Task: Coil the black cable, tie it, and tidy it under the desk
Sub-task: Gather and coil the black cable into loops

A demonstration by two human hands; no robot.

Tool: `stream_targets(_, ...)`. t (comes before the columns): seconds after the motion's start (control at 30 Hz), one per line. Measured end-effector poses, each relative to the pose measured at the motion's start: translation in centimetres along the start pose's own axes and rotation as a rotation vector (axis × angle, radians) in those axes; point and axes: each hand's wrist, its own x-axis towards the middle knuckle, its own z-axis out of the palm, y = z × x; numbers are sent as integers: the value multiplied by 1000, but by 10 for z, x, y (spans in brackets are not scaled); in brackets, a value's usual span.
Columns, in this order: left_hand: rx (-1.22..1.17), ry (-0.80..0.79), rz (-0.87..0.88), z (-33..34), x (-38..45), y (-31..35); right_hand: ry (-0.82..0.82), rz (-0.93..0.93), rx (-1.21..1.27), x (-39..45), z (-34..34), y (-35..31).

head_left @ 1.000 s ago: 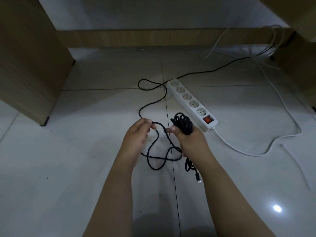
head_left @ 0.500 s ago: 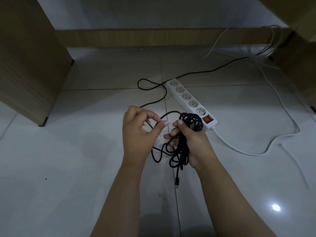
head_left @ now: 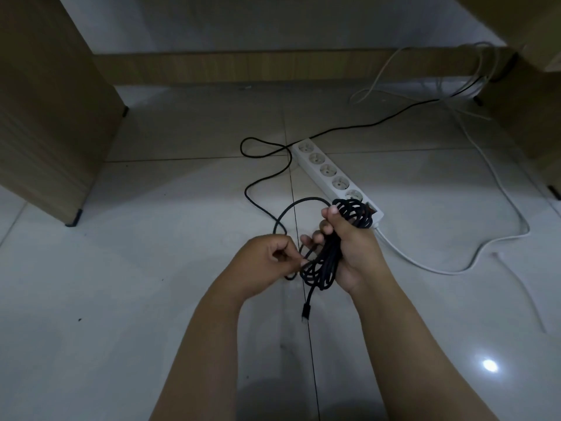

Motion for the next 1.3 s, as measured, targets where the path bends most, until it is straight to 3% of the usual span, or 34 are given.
stream_targets(0.07, -19, -28, -27, -2, 0, -1, 4, -28, -26, 1, 0, 2)
stream_targets(0.2, -176, 89, -86, 2, 3, 7, 2, -101, -100, 1, 1, 7)
stream_targets(0.27, -240, 18, -123, 9, 4, 14, -3, -101, -146, -3, 5, 11)
stream_targets(0.37, -89, -101, -91, 22, 3, 15, -34, -53, -256, -7, 9, 14)
stream_targets(0.53, 4, -120, -122, 10, 1, 6, -162, 46, -347, -5, -4, 1)
stream_targets(0.63, 27, -129, -159, 10, 0, 10, -41, -22, -509, -5, -5, 0)
stream_targets(0.73, 196, -6, -106, 23, 4, 15, 58, -17, -641, -1, 3, 8)
stream_targets(0.83, 101, 108, -84, 36, 5, 23, 68, -44, -734, 1, 5, 11)
stream_targets(0.93, 99, 177, -81, 32, 6, 29, -135, -58, -627, -6, 2, -2)
stream_targets(1.0, 128, 228, -74, 23, 6, 33, -221, -51, -402, -13, 3, -6)
stream_targets(1.13, 115, 264, -58, 12, 4, 36, -44, 17, -37, -2, 6, 12)
stream_targets(1.23, -186, 207, -102, 2, -2, 40, -45, 32, -158, 2, 5, 19)
stream_targets(1.3, -423, 57, -98, -2, -7, 45, -186, 10, -321, -1, 4, 19)
